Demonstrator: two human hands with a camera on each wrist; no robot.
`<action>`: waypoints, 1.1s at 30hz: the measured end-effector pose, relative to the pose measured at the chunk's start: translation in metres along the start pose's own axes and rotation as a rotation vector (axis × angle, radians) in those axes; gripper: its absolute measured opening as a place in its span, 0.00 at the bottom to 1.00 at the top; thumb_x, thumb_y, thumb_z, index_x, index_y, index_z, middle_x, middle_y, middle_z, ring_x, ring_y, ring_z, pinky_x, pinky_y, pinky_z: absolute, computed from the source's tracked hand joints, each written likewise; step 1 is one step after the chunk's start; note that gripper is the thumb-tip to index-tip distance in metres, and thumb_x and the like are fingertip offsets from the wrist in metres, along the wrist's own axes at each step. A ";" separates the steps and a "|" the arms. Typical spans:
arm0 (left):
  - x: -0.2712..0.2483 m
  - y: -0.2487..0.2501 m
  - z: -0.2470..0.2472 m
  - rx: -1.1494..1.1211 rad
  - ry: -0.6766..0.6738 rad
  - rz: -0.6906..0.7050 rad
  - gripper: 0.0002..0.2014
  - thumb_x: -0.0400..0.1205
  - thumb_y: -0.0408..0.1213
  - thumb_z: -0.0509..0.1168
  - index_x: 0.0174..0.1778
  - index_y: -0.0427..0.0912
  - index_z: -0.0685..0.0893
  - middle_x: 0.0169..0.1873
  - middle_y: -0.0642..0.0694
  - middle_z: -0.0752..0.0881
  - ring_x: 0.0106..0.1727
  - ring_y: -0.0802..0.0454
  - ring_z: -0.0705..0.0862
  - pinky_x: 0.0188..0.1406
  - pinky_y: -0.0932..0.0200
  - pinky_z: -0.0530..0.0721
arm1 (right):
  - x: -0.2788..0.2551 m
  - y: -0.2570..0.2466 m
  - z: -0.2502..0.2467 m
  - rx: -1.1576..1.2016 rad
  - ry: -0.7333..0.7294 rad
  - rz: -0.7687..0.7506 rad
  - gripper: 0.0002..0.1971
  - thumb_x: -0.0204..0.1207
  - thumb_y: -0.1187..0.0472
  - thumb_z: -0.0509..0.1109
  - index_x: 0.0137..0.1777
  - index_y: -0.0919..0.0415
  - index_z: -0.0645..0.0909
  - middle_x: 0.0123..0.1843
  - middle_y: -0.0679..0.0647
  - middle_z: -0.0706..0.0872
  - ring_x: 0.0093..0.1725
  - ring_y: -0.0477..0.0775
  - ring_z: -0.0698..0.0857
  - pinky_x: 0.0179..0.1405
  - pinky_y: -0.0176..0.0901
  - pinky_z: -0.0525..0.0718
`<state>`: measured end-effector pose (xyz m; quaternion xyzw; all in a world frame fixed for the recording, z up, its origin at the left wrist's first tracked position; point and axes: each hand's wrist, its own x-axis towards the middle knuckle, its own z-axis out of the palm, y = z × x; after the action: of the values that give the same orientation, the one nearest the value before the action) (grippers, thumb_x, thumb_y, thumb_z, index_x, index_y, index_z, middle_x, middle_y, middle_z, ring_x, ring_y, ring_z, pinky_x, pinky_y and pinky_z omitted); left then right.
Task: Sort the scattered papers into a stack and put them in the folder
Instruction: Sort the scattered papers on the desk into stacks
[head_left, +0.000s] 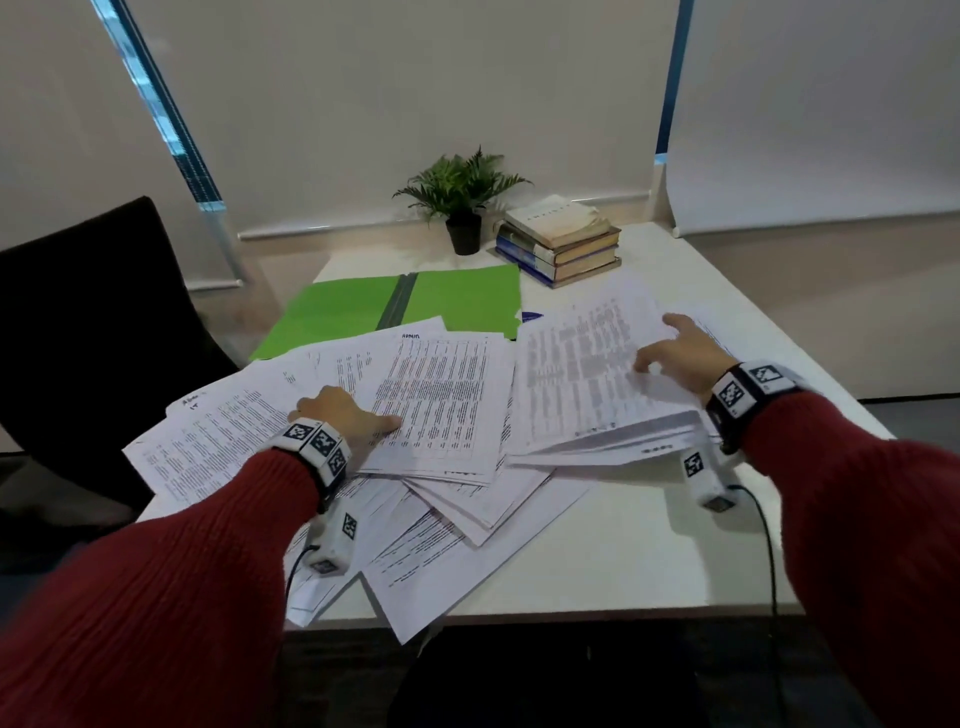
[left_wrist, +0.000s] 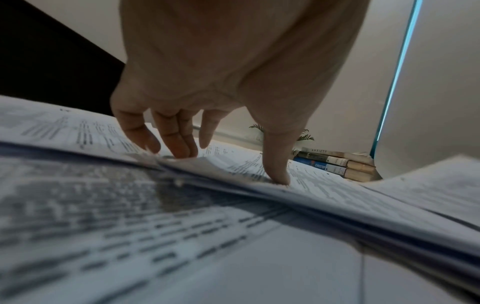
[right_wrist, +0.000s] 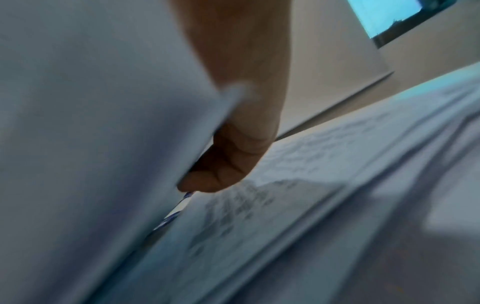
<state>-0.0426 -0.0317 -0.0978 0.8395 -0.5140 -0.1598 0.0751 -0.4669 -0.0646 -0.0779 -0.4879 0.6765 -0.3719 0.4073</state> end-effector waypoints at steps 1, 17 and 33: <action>0.000 0.001 0.002 -0.048 0.004 0.001 0.38 0.63 0.71 0.81 0.42 0.37 0.80 0.39 0.41 0.87 0.40 0.41 0.86 0.36 0.56 0.80 | 0.006 0.001 -0.008 -0.056 0.005 0.018 0.48 0.73 0.72 0.79 0.91 0.58 0.61 0.87 0.67 0.70 0.78 0.71 0.79 0.71 0.57 0.82; 0.000 0.013 -0.003 -0.090 -0.018 0.006 0.31 0.69 0.59 0.85 0.37 0.38 0.75 0.31 0.45 0.80 0.31 0.49 0.78 0.26 0.58 0.71 | 0.033 0.028 -0.063 -0.799 0.198 0.067 0.41 0.71 0.50 0.76 0.85 0.54 0.66 0.75 0.66 0.82 0.64 0.70 0.85 0.66 0.63 0.87; -0.020 -0.007 -0.014 -1.052 0.062 0.190 0.07 0.77 0.31 0.82 0.48 0.36 0.92 0.44 0.36 0.95 0.46 0.40 0.94 0.54 0.44 0.92 | -0.064 -0.024 0.106 0.098 -0.206 -0.022 0.49 0.73 0.41 0.84 0.88 0.55 0.64 0.78 0.58 0.80 0.66 0.58 0.86 0.61 0.55 0.90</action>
<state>-0.0402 -0.0110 -0.0825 0.6428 -0.4356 -0.3633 0.5149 -0.3492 -0.0201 -0.0855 -0.5104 0.6069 -0.3568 0.4938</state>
